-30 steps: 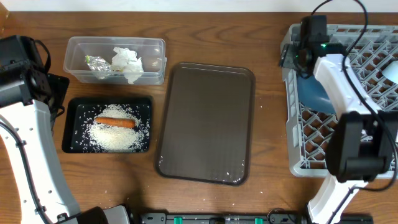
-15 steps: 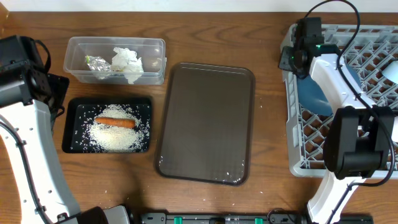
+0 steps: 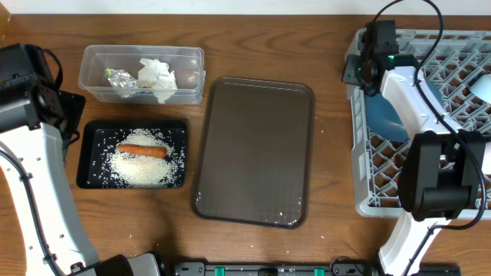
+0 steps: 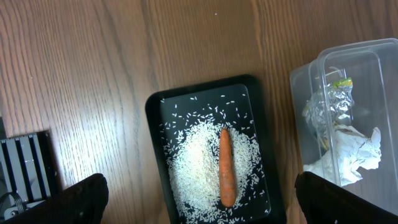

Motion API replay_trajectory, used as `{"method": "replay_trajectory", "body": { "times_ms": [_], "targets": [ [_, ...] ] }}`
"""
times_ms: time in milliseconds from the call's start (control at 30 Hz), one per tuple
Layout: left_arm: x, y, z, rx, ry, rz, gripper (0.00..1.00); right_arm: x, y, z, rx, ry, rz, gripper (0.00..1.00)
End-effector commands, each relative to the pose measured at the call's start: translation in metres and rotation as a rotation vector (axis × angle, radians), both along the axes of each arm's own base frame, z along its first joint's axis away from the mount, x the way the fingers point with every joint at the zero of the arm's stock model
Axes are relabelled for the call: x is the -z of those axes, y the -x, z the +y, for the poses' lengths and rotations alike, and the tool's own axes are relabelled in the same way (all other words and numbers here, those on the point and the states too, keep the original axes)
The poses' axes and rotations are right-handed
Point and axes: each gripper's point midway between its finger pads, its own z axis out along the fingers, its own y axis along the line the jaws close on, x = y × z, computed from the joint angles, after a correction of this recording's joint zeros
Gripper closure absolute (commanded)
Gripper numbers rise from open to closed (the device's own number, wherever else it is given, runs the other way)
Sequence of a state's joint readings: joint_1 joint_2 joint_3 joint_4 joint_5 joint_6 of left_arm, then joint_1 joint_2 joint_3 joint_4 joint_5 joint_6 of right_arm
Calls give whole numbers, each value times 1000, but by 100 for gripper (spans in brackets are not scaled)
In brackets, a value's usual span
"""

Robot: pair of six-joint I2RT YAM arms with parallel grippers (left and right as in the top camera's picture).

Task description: Sort waste into correct bins and load items into the dishwasher rack

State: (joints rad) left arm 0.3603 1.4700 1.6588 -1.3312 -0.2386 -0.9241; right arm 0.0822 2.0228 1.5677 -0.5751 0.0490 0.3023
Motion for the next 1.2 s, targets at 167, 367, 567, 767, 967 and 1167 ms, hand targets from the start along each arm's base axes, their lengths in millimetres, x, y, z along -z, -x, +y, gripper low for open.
{"method": "replay_trajectory", "body": {
  "times_ms": [167, 367, 567, 767, 967, 1167],
  "targets": [
    [3, 3, 1, -18, 2, 8, 2, -9, -3, 66, -159, -94, -28, 74],
    [2, 3, 1, -18, 2, 7, 2, -19, -8, 61, -147, -88, -44, 57],
    [2, 3, 1, -18, 2, 7, 2, -43, -13, 46, -111, -61, -44, 61],
    [3, 3, 1, -18, 2, 8, 2, -55, -10, 50, -117, -63, -31, 61],
    [3, 3, 1, -18, 2, 8, 2, -39, -8, 35, -42, 32, 4, 61],
    [2, 3, 2, -18, 2, 7, 2, -8, -9, 36, -59, 37, 62, 61]
  ]
}}
